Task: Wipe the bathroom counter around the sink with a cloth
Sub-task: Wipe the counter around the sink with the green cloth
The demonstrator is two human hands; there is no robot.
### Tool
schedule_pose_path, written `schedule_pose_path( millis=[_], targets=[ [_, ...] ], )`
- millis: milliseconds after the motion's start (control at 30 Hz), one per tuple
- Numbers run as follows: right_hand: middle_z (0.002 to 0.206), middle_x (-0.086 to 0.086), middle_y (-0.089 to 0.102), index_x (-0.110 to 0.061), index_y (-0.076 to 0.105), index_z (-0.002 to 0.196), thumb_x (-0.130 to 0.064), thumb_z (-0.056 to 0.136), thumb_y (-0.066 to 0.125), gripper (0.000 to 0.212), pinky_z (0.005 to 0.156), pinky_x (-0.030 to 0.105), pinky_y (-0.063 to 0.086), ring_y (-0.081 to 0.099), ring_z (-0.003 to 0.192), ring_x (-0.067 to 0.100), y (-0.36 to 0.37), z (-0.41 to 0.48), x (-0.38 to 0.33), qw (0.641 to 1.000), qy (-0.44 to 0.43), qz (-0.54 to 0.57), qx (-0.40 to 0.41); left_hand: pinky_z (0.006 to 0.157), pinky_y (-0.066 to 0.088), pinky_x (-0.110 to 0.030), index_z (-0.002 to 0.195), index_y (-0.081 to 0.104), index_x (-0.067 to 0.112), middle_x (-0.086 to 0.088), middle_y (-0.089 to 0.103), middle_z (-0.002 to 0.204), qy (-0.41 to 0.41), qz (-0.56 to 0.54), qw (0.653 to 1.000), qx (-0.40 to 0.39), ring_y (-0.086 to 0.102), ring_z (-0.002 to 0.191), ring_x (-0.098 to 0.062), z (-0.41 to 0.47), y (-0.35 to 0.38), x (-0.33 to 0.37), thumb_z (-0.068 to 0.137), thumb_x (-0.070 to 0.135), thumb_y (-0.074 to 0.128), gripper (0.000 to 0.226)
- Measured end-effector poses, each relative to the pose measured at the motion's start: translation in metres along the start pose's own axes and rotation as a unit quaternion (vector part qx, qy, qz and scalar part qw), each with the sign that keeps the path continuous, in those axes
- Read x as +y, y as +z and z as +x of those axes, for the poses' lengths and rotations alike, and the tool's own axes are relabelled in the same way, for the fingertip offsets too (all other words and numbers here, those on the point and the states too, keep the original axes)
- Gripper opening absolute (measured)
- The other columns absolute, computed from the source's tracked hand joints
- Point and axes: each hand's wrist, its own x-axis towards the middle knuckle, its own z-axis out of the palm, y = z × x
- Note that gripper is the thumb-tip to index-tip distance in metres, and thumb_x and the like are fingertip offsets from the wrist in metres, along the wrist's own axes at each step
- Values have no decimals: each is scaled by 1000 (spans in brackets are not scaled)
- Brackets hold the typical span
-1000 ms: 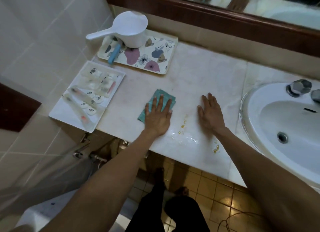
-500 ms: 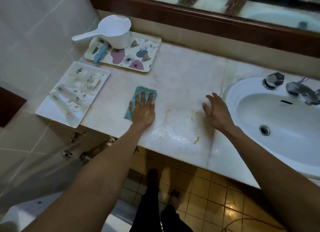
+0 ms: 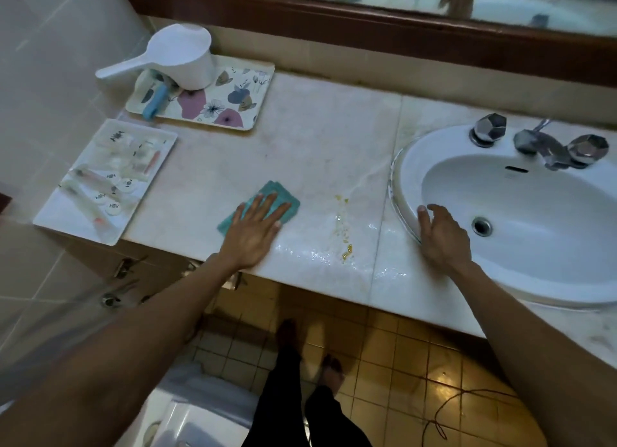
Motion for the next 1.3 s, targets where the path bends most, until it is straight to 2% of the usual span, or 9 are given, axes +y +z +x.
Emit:
schedule_pose_path(
  millis=[167, 367, 467, 567, 667, 833, 1000, 1133, 1300],
  targets=[
    [119, 9, 63, -19, 50, 126, -62, 98, 9, 66, 86, 45, 43, 60, 102, 34, 4, 1, 8, 999, -19, -45, 16, 123, -5, -50, 161, 11, 35, 1, -1, 170, -161, -37, 986, 12, -5, 156, -23, 83, -3, 68, 109, 42, 18, 53],
    [112, 8, 61, -17, 51, 118, -58, 100, 12, 59, 86, 47, 40, 59, 96, 35, 2, 5, 5, 998, -28, -61, 18, 125, -3, -49, 160, 20, 35, 3, 5, 170, 45, -75, 995, -43, -2, 157, -19, 46, 27, 148, 110, 41, 17, 51],
    [109, 8, 61, -17, 51, 115, -58, 99, 13, 58, 85, 47, 39, 59, 93, 35, 2, 4, 6, 998, -23, -62, 19, 124, -12, -39, 159, 17, 41, 10, 0, 169, 151, -48, 985, -65, -10, 155, -11, -16, 34, 124, 110, 45, 17, 50],
    [112, 7, 61, -18, 51, 118, -59, 99, 13, 59, 89, 48, 39, 59, 97, 35, 1, 5, 5, 998, -22, -49, 13, 124, -10, -39, 158, 13, 45, 13, -3, 168, 174, -3, 982, -70, -11, 155, -11, -28, 20, 69, 107, 50, 8, 52],
    [117, 8, 60, -17, 49, 123, -59, 99, 12, 61, 91, 48, 38, 59, 101, 35, 0, 5, 6, 999, -22, -48, 7, 124, 4, -51, 158, 12, 43, 8, 2, 169, 59, 18, 997, -35, -2, 156, -17, 12, 2, 30, 101, 56, 0, 60],
    [117, 10, 61, -16, 49, 122, -58, 100, 13, 60, 88, 47, 38, 59, 99, 36, 1, 6, 5, 998, -19, -53, 9, 124, -6, -49, 160, 9, 37, 3, -2, 170, -139, -18, 990, 18, -3, 157, -22, 69, 9, 78, 107, 49, 14, 55],
    [124, 9, 60, -18, 49, 128, -60, 98, 13, 63, 93, 48, 37, 59, 105, 36, 1, 5, 5, 999, -9, -39, 10, 124, -2, -54, 161, 9, 36, 2, -4, 170, 20, -23, 999, -13, -8, 156, -22, 5, 42, 142, 108, 47, 14, 54],
    [127, 7, 61, -21, 50, 131, -64, 97, 12, 66, 95, 46, 37, 58, 109, 35, 1, 2, 7, 1000, 2, -26, 2, 124, -14, -42, 159, 8, 42, 9, -7, 169, 168, 2, 984, -63, -15, 155, -12, -52, 34, 102, 110, 47, 15, 50],
    [120, 10, 66, -21, 49, 133, -62, 98, 13, 64, 92, 44, 39, 59, 107, 36, -3, -2, 12, 1000, 2, -15, -12, 125, 2, -49, 158, 9, 46, 9, 1, 169, 89, 36, 995, -33, -6, 156, -14, -21, 5, 16, 107, 50, 10, 52]
  ],
)
